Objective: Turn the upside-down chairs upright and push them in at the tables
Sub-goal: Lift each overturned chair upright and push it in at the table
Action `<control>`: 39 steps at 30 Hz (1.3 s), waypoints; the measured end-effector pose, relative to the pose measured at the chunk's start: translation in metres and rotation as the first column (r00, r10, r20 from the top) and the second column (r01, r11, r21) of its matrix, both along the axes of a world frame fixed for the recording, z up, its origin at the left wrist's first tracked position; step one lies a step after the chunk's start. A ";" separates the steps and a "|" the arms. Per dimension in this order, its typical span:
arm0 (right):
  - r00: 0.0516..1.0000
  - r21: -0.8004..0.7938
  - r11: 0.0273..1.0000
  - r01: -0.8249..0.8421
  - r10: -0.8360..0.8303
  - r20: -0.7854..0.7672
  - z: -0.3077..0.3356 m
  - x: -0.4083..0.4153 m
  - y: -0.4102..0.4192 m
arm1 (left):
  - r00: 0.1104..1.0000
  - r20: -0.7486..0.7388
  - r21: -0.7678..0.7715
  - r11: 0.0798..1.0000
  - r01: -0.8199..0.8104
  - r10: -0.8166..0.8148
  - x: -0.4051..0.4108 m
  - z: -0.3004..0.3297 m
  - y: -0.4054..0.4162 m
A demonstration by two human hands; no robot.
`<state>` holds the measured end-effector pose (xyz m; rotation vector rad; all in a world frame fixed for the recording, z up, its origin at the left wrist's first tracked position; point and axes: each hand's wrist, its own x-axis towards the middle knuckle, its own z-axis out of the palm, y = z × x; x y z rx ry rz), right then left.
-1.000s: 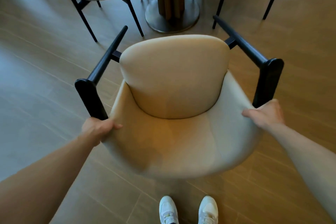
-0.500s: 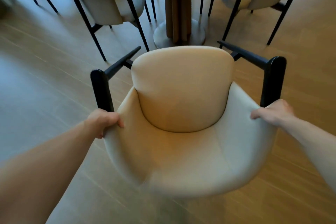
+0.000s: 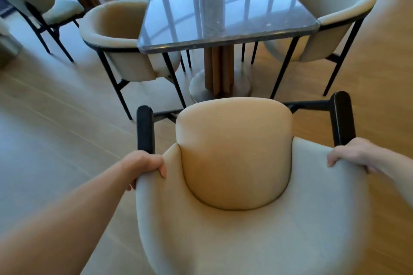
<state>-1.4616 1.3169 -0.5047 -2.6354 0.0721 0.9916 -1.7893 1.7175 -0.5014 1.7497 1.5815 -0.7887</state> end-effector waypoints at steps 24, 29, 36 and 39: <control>0.882 -0.056 0.980 -0.190 0.195 0.429 -0.024 0.160 0.155 | 0.930 0.305 0.557 0.831 0.000 -0.205 0.164 -0.035 0.130; 0.880 -0.065 0.978 -0.198 0.207 0.427 -0.033 0.202 0.185 | 0.932 0.317 0.541 0.840 -0.025 -0.176 0.204 -0.044 0.163; 0.904 -0.108 0.973 -0.204 0.230 0.360 -0.045 0.248 0.227 | 0.942 0.290 0.484 0.875 0.010 -0.171 0.249 -0.056 0.205; 0.914 -0.095 0.975 -0.200 0.220 0.341 -0.047 0.264 0.241 | 0.941 0.303 0.446 0.895 0.001 -0.152 0.264 -0.058 0.219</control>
